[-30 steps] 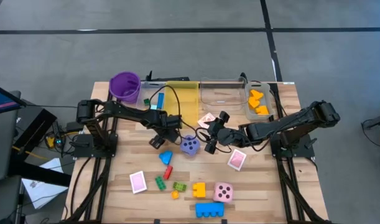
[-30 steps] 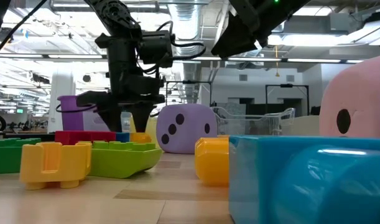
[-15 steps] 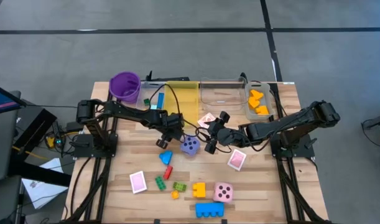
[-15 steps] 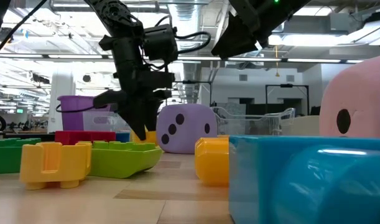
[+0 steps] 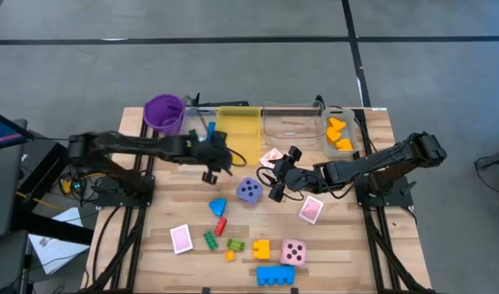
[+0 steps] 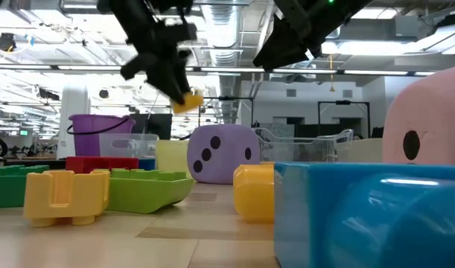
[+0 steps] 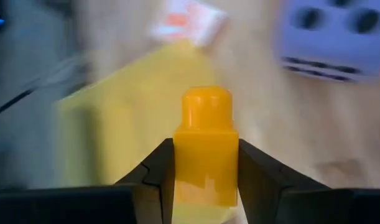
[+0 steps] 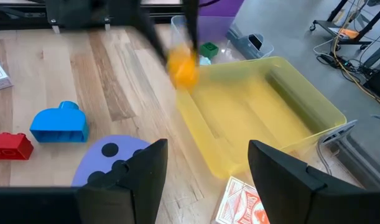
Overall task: Pick & Place Toys
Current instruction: Put the large yellow game piece into the gray bin
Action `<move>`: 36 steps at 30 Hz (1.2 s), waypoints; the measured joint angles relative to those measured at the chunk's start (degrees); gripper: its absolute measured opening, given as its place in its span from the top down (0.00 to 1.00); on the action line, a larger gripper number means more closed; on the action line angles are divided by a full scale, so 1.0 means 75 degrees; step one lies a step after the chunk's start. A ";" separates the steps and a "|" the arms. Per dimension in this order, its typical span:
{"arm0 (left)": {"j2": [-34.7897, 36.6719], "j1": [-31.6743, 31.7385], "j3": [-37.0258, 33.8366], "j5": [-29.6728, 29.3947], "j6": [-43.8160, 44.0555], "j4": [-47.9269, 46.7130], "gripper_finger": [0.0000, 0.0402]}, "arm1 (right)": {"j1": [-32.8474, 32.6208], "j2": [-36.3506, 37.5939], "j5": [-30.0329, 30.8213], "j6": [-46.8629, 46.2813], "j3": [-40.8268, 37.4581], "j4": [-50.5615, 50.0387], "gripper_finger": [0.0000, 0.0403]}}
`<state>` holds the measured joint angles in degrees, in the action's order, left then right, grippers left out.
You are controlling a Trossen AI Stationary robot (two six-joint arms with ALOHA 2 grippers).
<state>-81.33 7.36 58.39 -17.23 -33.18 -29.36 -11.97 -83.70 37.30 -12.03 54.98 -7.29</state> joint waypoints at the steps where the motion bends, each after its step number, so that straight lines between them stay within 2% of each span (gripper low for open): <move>1: 0.0247 0.0035 0.0000 -0.0289 0.0164 0.0003 0.72 | 0.0000 0.0000 0.0000 0.0000 0.0000 0.0003 0.46; 6: 0.1174 0.0580 0.0000 -0.1233 0.1564 -0.0591 0.72 | 0.0000 0.0000 0.0000 -0.0003 0.0000 0.0032 0.46; 10: 0.1481 0.1233 -0.0001 -0.1037 0.2732 -0.0864 0.72 | 0.0000 0.0000 0.0000 -0.0006 0.0000 0.0055 0.46; 14: 0.1452 0.1718 -0.0009 -0.0427 0.2885 -0.0619 0.72 | 0.0000 0.0000 0.0000 -0.0006 0.0000 0.0067 0.46; 21: 0.0549 0.2205 -0.0003 0.1232 0.3092 0.1596 0.72 | 0.0112 0.0003 0.0000 -0.0006 0.0000 0.0151 0.46; 30: -0.1387 0.2310 0.0106 0.2045 0.3087 0.5506 0.72 | 0.0112 0.0001 0.0033 0.0034 0.0000 0.0309 0.46; 33: -0.1841 0.2302 0.0317 0.2495 0.3128 0.5961 0.72 | 0.0111 0.0003 0.0342 0.0044 0.0000 0.0292 0.46; 36: -0.1990 0.2250 0.0403 0.3095 0.3127 0.5875 0.72 | 0.0111 0.0003 0.0632 0.0275 0.0000 0.0052 0.46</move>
<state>-96.26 24.24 61.41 5.98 -9.73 14.70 -11.14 -83.68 42.04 -9.97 54.98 -6.90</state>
